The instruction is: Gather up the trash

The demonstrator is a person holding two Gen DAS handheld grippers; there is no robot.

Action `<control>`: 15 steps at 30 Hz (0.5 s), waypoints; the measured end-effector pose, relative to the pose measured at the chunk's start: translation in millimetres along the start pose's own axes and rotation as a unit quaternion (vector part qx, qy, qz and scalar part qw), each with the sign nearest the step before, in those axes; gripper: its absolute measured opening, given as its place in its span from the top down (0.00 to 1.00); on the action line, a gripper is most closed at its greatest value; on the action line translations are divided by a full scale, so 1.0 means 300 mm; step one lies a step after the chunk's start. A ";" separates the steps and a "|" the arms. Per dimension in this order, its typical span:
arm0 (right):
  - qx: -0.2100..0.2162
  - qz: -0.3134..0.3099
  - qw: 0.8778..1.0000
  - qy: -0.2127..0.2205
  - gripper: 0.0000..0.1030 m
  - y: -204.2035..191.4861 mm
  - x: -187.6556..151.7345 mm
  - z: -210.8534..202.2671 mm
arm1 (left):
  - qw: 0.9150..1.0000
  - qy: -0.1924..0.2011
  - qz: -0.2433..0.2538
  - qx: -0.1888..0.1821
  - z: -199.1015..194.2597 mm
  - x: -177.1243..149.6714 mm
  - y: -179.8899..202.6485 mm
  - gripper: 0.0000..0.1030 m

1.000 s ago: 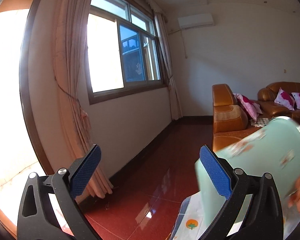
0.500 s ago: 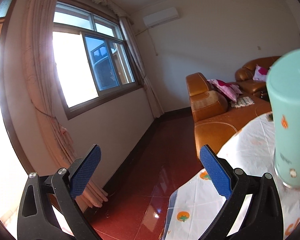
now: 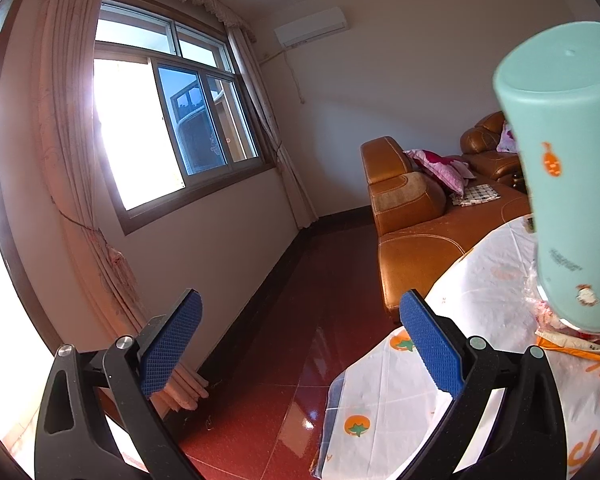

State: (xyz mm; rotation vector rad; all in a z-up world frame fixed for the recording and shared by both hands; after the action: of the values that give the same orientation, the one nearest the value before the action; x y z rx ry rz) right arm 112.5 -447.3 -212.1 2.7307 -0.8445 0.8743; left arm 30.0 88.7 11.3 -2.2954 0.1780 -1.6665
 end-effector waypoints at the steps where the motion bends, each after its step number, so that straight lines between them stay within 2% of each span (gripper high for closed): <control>1: 0.000 0.000 1.000 0.000 0.04 0.000 0.000 0.000 | 1.000 0.000 -0.002 0.001 0.002 -0.002 -0.002 0.06; 11: 0.000 0.000 1.000 0.000 0.04 0.000 0.000 0.000 | 1.000 -0.016 -0.006 -0.017 0.027 -0.023 0.009 0.06; 15: 0.000 0.000 1.000 0.000 0.04 0.000 0.000 0.000 | 1.000 -0.012 -0.020 0.000 0.032 -0.011 -0.042 0.06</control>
State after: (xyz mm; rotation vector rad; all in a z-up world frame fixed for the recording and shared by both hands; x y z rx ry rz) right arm 112.5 -447.3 -212.1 2.7308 -0.8445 0.8744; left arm 37.2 103.1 9.6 -2.3320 0.1268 -1.6581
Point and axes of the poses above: each gripper's, at about its wrist camera, not at the fingertips, and z roughly the way its jaws point, y to its right, x to its top, the point moved 3 cm from there along z, roughly the way its jaws point, and after that the axes turned 2 degrees about -y, right-handed, at the moved point
